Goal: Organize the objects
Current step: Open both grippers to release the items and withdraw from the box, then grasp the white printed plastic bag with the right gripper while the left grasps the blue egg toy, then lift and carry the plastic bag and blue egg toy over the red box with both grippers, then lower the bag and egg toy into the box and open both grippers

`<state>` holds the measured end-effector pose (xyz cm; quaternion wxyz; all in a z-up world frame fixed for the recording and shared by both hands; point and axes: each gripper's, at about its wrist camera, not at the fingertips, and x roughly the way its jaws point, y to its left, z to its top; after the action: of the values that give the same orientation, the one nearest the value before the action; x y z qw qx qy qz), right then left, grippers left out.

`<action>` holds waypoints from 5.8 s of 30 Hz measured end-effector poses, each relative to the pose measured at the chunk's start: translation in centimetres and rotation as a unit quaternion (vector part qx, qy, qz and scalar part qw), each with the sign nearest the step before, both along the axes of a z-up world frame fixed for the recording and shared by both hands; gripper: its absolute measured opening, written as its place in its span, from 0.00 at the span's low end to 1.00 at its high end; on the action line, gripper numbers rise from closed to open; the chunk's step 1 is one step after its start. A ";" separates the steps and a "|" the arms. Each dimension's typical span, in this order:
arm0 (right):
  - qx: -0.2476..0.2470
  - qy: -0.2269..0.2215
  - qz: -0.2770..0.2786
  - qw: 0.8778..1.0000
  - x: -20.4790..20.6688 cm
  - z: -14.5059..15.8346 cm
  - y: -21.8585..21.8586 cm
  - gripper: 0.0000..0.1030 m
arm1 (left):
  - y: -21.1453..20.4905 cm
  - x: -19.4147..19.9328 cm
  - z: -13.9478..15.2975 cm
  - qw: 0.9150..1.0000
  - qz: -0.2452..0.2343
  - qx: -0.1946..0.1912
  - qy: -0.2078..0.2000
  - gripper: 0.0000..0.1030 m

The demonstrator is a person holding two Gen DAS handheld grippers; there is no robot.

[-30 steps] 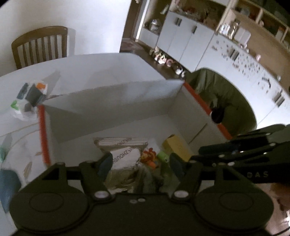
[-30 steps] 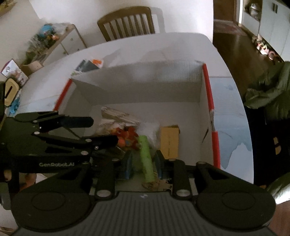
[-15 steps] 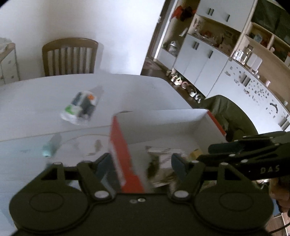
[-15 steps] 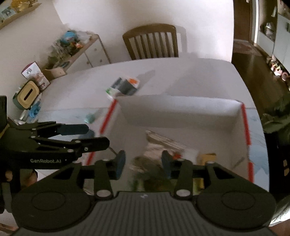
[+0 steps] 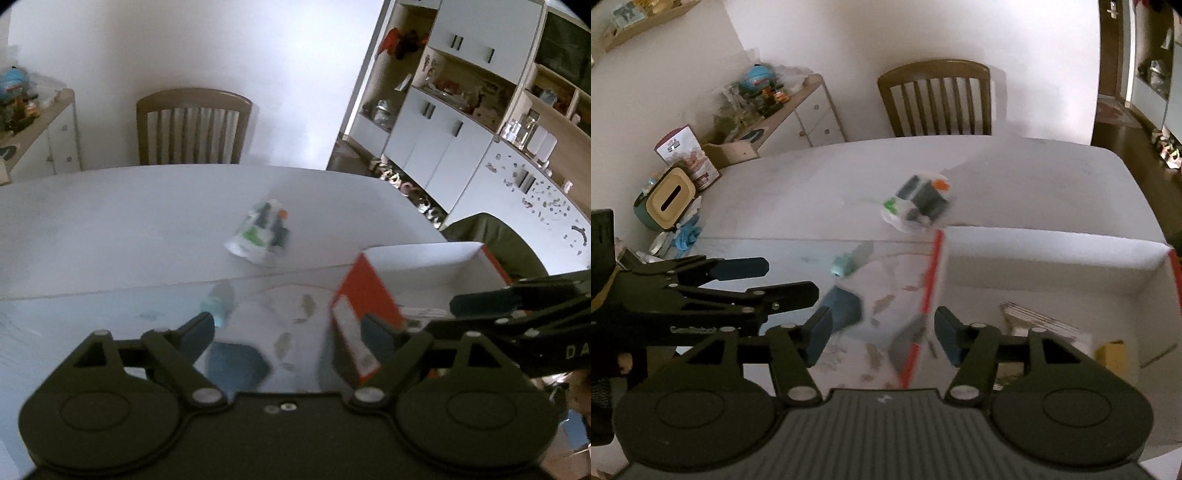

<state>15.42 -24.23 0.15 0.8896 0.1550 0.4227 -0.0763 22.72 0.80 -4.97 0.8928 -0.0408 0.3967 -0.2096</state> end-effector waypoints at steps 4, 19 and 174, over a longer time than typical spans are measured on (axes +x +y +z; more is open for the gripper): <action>-0.007 0.005 -0.001 1.000 2.3 0.0 1.7 0.59 | 1.5 1.1 -0.5 1.000 0.004 0.007 -0.003 0.88; -0.015 0.020 -0.061 0.998 10.9 -0.7 1.1 0.70 | 2.4 5.3 -3.9 0.999 0.035 0.008 0.023 1.00; 0.015 0.125 -0.158 0.979 -10.2 -6.7 -16.5 0.20 | -24.7 -0.5 -6.1 0.994 -0.080 0.035 0.062 0.28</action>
<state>5.23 -40.75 -6.57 0.8038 0.2222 0.5021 -0.2290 22.24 -23.85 -11.03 0.8477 0.0098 0.4605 -0.2631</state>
